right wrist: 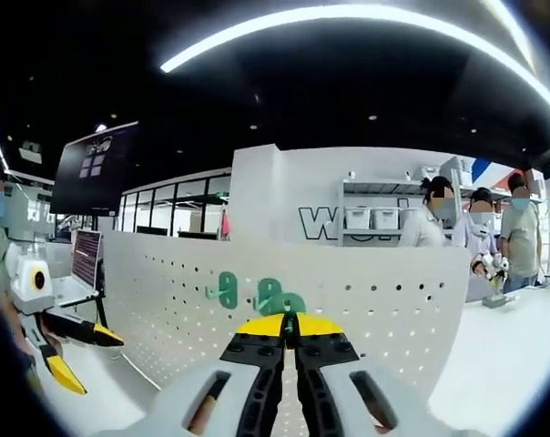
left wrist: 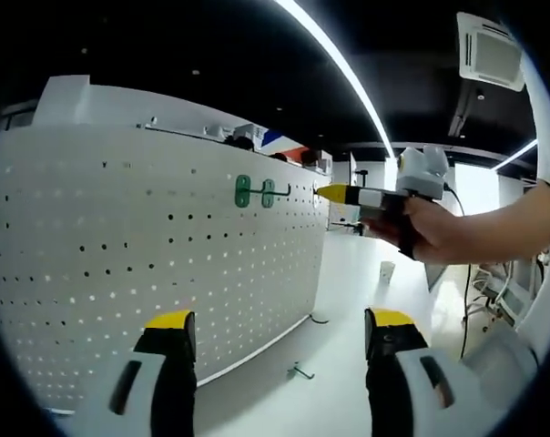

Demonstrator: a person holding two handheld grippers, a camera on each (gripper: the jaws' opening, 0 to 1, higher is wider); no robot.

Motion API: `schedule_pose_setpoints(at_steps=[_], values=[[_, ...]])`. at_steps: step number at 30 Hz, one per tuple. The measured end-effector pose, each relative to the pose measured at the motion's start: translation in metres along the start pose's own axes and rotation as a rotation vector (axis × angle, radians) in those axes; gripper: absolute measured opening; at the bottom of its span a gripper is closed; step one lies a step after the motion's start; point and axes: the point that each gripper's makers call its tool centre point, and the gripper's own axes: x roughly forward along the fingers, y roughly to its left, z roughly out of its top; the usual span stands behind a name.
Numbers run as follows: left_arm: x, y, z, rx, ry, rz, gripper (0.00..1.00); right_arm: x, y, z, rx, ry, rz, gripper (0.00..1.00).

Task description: Insert the hook assembly into the mounting plate slot until the hook locks in place.

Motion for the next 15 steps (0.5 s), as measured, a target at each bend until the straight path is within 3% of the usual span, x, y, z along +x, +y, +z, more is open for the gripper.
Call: schedule_pose_setpoints(at_steps=[15], values=[[-0.0082,0.0063,-0.002,-0.012,-0.007,0.028,0.78,0.0091,-0.0106,0.0004,0.007,-0.018,-0.035,0.01]])
